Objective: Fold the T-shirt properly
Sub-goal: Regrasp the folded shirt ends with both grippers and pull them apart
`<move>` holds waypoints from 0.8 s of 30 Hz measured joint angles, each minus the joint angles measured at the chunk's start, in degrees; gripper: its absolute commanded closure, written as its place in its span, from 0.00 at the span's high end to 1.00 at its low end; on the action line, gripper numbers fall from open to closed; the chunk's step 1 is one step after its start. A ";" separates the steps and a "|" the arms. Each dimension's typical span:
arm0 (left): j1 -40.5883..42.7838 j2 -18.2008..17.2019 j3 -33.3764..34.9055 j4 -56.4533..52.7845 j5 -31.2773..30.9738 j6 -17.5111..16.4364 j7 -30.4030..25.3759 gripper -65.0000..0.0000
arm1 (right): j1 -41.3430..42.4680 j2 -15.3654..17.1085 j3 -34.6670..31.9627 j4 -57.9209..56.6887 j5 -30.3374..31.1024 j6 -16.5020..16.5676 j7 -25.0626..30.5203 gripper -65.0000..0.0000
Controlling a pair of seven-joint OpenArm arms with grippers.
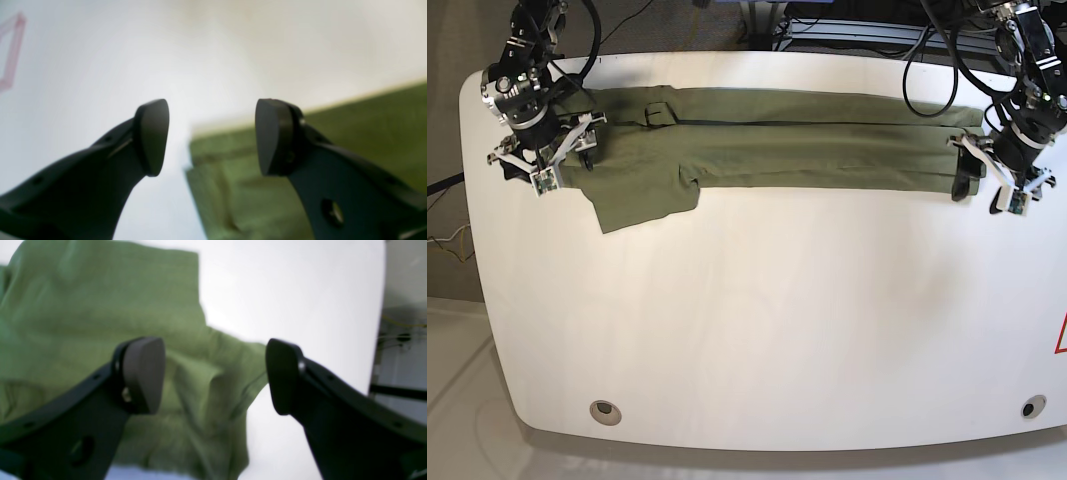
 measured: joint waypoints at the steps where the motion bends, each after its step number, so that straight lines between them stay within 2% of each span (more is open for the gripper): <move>1: 0.57 0.20 0.02 0.00 0.17 -0.04 -0.07 0.59 | -0.61 -0.02 0.00 0.07 -0.02 0.07 -0.07 0.54; 5: 2.60 0.44 0.02 0.00 -0.28 -0.24 -0.33 0.45 | -2.29 -0.24 0.11 0.39 -0.22 0.00 -0.35 0.28; 6: 2.93 0.76 0.02 -0.02 -0.15 -0.13 -0.26 0.36 | -2.45 -0.68 0.24 0.39 -0.37 -0.02 -0.31 0.16; 8: 3.26 1.79 -0.11 -0.02 0.44 0.07 -0.17 0.24 | -2.45 -1.64 0.33 0.44 -0.42 -0.02 -0.24 0.01; 11: 3.85 2.69 0.20 -0.13 0.46 -0.04 -0.22 0.03 | -2.47 -2.36 0.00 0.46 0.26 0.33 -0.07 0.01; 12: 4.04 2.82 0.26 -0.13 0.28 -0.17 -0.31 0.00 | -2.56 -2.45 -0.13 0.46 0.46 0.42 -0.04 0.02; 18: 4.70 3.45 0.13 -1.03 0.20 -0.11 -0.31 0.00 | -2.54 -2.45 -0.15 0.42 -0.26 0.15 -0.22 0.00; 24: 4.52 4.24 0.26 -4.76 0.13 -0.17 -0.50 0.00 | -2.32 -3.76 -0.35 0.24 0.04 0.28 -0.04 0.00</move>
